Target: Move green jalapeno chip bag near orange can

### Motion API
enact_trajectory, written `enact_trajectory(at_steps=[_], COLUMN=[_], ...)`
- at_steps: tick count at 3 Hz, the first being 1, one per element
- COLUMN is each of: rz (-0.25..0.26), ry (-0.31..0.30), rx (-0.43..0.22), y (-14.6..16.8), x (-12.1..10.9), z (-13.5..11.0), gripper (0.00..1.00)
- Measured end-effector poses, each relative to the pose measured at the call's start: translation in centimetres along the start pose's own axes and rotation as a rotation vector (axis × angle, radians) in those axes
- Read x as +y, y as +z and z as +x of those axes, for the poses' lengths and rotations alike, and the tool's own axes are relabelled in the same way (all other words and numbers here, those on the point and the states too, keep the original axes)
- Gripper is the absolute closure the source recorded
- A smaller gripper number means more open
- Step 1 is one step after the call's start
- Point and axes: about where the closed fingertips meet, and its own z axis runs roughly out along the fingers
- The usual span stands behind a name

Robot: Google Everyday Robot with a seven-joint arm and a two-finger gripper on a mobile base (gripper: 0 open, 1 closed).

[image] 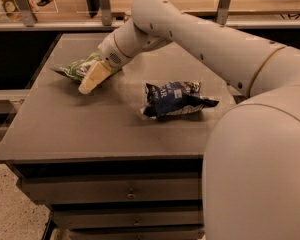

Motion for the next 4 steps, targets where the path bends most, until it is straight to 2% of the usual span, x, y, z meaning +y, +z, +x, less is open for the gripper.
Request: enact_trajectory(at_steps=[1, 2, 4], rz=[-0.027, -0.023, 0.048], ry=[-0.017, -0.04, -0.101], rx=[-0.014, -0.075, -0.211], y=[1.4, 1.3, -1.1], x=[1.4, 1.8, 0.1], z=[-1.0, -2.7, -6.6], gripper=[0.16, 0.41, 0.87])
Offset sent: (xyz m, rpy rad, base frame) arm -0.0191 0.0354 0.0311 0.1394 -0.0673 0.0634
